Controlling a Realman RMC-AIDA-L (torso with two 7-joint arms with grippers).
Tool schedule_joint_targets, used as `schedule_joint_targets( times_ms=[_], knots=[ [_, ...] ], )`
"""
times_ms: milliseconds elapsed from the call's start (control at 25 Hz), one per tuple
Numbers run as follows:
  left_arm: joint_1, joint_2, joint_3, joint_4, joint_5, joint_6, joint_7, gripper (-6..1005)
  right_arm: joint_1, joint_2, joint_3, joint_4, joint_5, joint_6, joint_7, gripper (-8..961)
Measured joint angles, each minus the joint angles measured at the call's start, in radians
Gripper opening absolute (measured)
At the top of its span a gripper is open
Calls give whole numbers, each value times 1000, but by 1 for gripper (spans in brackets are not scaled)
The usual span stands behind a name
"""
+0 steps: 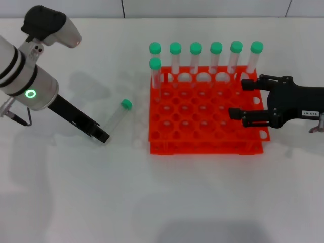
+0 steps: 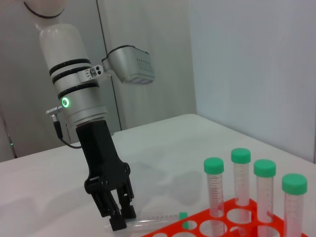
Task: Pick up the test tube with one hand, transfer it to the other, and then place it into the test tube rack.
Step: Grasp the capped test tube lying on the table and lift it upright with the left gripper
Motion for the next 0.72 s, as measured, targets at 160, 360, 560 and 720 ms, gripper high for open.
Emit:
schedule_joint_targets(
  times_ms=[160,360,560,720],
  knots=[
    [-4,1,0,-16,1,-11,-3,346,0,0,0,0,0,-1,0,851],
    [-3,1,0,-16,1,-17,-7,328,-3,0,0,0,-1,-2,0,851],
    [-3,0,0,-16,3,-18,-10,295,-11,0,0,-5,0,-2,0,851],
    [-1,0,0,-17,5,-23,-12,261,-11,0,0,-5,1,-2,0,850]
  ],
)
